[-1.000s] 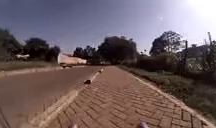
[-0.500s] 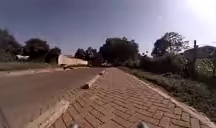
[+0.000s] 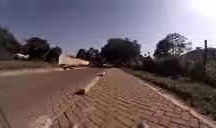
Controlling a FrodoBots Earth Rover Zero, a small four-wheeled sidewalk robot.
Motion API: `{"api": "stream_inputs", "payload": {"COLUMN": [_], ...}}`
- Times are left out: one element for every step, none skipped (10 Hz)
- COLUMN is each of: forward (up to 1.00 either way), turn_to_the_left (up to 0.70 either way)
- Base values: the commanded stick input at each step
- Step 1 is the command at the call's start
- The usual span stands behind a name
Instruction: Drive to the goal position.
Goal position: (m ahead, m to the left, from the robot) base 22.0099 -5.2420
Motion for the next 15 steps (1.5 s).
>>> {"api": "stream_inputs", "payload": {"forward": [1.00, 1.00, 1.00, 1.00, 1.00, 1.00, 1.00, 1.00, 1.00, 1.00, 1.00, 1.00, 1.00, 1.00, 1.00], "turn_to_the_left": [-0.28, -0.22, 0.00, 0.00, 0.00, 0.00, 0.00, 0.00, 0.00, 0.00, 0.00, -0.02, -0.33, -0.06, -0.01]}}
